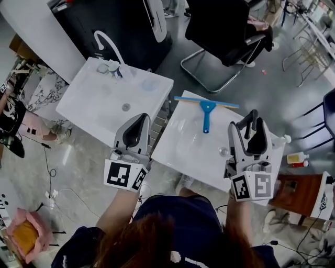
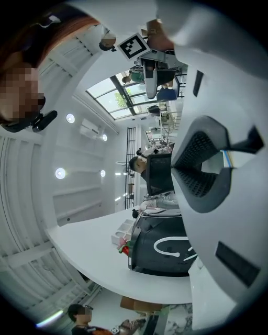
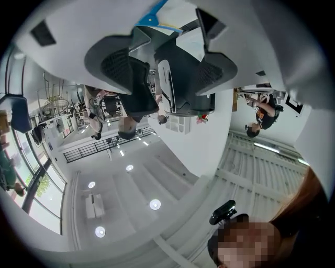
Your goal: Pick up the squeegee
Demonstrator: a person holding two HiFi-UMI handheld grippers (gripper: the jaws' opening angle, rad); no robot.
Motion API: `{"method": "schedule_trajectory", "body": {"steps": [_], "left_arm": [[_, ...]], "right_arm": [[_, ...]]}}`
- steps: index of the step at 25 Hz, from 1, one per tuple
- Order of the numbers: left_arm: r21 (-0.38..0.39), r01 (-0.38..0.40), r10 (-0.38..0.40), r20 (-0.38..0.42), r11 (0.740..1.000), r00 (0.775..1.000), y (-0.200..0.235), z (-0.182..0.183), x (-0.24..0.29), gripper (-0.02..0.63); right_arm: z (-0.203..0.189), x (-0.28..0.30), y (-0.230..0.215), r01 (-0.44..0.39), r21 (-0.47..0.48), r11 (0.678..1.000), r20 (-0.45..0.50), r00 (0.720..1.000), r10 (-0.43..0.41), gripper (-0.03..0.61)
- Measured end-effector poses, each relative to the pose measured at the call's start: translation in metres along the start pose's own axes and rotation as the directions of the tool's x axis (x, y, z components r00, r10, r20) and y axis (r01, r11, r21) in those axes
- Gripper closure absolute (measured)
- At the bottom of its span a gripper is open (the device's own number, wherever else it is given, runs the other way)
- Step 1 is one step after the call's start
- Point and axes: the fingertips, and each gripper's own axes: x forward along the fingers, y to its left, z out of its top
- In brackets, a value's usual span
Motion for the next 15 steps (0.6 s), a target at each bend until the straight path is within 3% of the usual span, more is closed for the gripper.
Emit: {"method": "schedule_trajectory", "body": {"steps": [7,15], "left_arm": [[-0.007,-0.052,0.052,-0.025,0.999,0.998,-0.013,-0.015,0.037,0.594],[-0.029,-0.009,0.008,-0.034,1.0,0.999,-0.011,-0.023,0.083,0.594]], "right_arm": [[-0.011,0.033,-0.039,-0.049,0.026,0.998,-0.031,0.998,0.05,0.21],[-0.038,0.062,-0.053,-0.021,0.051,0.999,-0.094,0.995,0.026,0.21]]}}
